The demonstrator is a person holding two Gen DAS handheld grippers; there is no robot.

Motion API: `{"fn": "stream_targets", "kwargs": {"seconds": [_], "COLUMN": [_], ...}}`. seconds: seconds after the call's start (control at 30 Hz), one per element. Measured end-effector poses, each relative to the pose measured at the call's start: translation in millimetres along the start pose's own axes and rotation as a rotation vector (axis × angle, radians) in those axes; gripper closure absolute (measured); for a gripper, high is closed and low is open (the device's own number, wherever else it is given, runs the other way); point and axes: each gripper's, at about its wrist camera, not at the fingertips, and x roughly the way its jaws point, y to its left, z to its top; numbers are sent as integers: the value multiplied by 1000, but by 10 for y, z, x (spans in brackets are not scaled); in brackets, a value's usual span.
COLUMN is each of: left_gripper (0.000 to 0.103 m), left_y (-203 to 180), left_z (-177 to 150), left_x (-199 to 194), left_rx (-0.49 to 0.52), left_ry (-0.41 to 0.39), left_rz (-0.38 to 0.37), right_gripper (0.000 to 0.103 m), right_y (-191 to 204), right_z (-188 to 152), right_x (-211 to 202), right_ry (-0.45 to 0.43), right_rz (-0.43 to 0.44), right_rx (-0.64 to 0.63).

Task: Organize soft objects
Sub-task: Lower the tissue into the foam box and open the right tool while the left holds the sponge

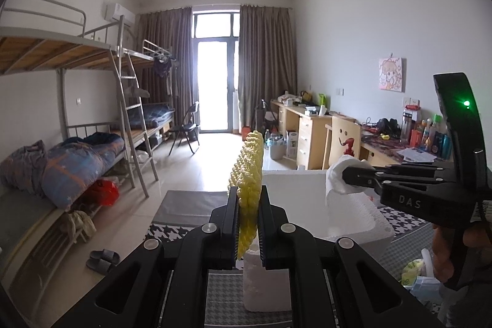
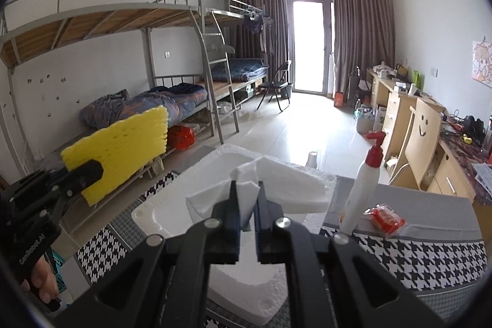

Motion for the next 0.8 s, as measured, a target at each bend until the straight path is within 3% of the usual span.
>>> {"fn": "stream_targets", "kwargs": {"seconds": [0.4,0.43,0.5,0.57,0.63,0.8], "left_gripper": [92,92,92,92,92,92], "left_y": [22,17,22,30,31,6], "left_z": [1,-1,-4,-7,-3,14], "left_x": [41,48,53,56,74,105], "left_rx": [10,11,8,7,11,16], "left_ry": [10,12,14,16,20,26], "left_rz": [-8,-10,-11,-13,-14,-19], "right_gripper": [92,86,64,24,18,17], "right_y": [9,11,19,-2,12,24], "right_z": [-29,-34,-41,-50,-52,-56], "right_x": [210,227,246,237,223,199], "right_ry": [69,76,83,75,63,66], "right_rz": [-10,-12,0,6,2,2], "right_rx": [12,9,11,28,27,15]}}
